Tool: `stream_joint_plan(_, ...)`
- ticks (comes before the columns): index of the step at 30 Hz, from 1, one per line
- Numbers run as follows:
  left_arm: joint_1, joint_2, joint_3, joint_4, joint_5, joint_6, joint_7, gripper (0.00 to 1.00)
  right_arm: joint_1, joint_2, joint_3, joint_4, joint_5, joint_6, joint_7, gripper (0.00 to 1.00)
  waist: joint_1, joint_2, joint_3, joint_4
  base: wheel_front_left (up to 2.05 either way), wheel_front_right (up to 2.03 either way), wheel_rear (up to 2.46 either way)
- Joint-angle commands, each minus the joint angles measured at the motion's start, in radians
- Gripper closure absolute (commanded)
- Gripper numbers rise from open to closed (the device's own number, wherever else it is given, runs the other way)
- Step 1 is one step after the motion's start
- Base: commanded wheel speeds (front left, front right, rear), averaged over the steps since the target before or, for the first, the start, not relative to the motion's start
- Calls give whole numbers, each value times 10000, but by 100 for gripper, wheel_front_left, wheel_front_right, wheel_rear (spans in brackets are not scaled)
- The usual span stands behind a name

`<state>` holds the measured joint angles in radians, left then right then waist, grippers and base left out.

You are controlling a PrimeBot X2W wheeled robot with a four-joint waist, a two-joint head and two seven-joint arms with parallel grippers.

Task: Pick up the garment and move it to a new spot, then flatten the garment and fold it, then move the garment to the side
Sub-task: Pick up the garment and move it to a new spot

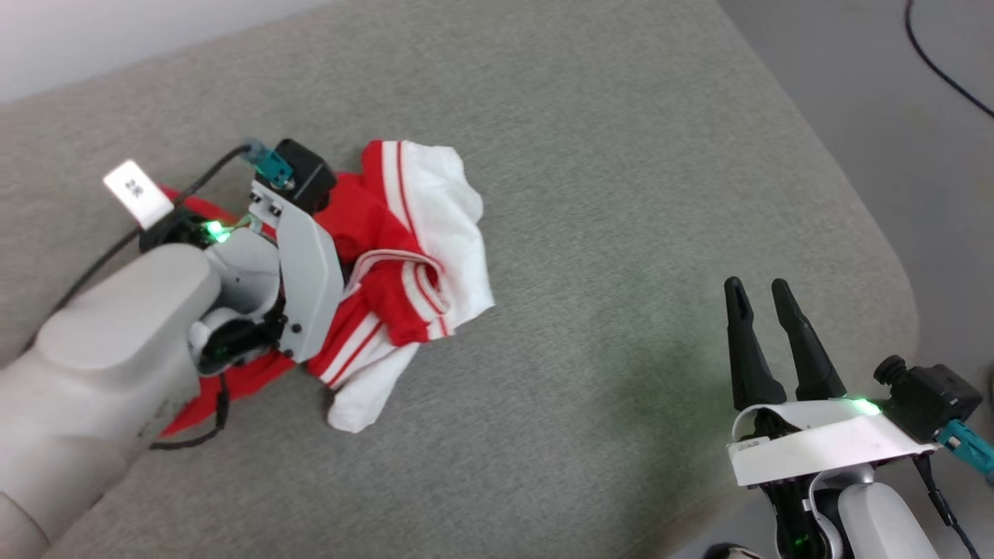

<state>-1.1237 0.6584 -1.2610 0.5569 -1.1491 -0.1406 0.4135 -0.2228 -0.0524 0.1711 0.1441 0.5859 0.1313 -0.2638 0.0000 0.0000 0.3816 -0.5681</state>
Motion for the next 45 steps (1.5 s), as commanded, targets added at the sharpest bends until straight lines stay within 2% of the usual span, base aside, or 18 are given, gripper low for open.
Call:
stream_joint_plan(1,409,135,-308,217,111,174,-343,0,-32,26,13,60,-184,-10,-10,0,0,0,-367,639,0,0,0)
stream_joint_plan(8,-145,-105,-195,-481,-68,116,-2095,0,-149,19,-146,299,-971,-12,-10,0,0,0,-1068,2078,0,0,0)
stream_joint_plan(13,144,-109,-192,-952,-539,116,-3288,0,-144,14,-230,538,-1615,-12,-10,0,0,0,-1527,3044,0,0,0)
stream_joint_plan(18,1056,-113,-137,-804,-985,116,-4936,0,75,14,-438,820,-2190,-10,-10,0,0,0,-1938,3896,0,0,0)
stream_joint_plan(22,2220,-377,-19,-272,-1501,114,-6203,0,253,14,-736,1025,-2622,-10,-10,0,0,0,-2203,4594,0,0,0)
stream_joint_plan(27,3650,-943,766,516,-1991,114,-6766,0,503,13,-1274,1265,-3081,-12,-10,0,0,0,-2400,5432,0,0,0)
stream_joint_plan(30,4296,-1100,1906,695,-1379,116,-6786,0,623,16,-1631,1345,-3227,-12,-8,0,0,0,-2455,5902,0,0,0)
stream_joint_plan(31,4296,-1100,1906,695,-1379,116,-6786,0,623,16,-1631,1345,-3227,-12,-8,0,0,0,-2455,5902,0,0,0)
stream_joint_plan(32,4920,-1326,2746,714,-831,114,-6768,0,705,23,-1833,1354,-3309,-12,-11,0,0,0,-2469,6177,0,0,0)
stream_joint_plan(35,5700,-1512,4244,589,192,114,-6776,0,856,19,-2140,1400,-3398,-11,-10,0,0,0,-2590,6464,0,0,0)
stream_joint_plan(37,6398,-1655,5340,421,1007,117,-6773,0,873,20,-2269,1403,-3478,-12,-10,0,0,0,-2653,6524,0,0,0)
stream_joint_plan(38,6398,-1655,5340,421,1007,117,-6773,0,873,20,-2269,1403,-3478,-12,-10,0,0,0,-2653,6524,0,0,0)
stream_joint_plan(45,8918,-2563,8890,-1020,3861,307,-6774,0,1156,20,-2801,1222,-3917,-12,-10,0,0,0,-3190,6556,0,0,0)
